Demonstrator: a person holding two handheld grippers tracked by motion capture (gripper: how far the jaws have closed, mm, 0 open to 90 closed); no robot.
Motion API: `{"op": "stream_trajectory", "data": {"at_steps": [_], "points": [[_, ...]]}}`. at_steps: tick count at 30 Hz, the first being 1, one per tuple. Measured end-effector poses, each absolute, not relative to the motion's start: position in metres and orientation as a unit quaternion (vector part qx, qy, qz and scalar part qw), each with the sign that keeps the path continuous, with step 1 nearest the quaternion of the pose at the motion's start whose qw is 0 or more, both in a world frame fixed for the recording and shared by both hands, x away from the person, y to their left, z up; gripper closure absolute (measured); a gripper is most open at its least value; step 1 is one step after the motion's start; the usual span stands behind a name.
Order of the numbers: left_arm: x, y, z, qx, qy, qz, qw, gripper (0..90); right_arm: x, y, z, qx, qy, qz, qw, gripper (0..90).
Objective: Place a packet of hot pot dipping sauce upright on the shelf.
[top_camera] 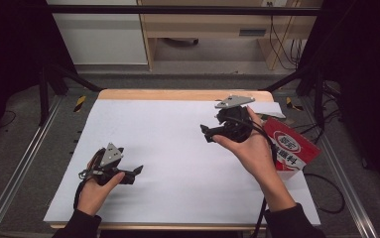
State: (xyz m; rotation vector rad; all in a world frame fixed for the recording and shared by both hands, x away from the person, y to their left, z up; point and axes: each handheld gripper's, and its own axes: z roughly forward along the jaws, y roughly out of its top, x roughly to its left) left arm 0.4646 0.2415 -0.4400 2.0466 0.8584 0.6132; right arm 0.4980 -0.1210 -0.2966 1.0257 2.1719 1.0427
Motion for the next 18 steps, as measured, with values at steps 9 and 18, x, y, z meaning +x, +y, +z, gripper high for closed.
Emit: {"op": "stream_trajectory", "data": {"at_steps": [9,18], "points": [[0.465,0.242,-0.441,0.812,0.340,0.241,0.408,5.4,0.502,-0.114,-0.338,0.392,0.806,0.373,0.240,11.4],[0.466,0.243,-0.441,0.809,0.345,0.237,0.413,5.3,0.506,-0.104,-0.375,0.402,0.806,0.367,0.232,9.9]]}}
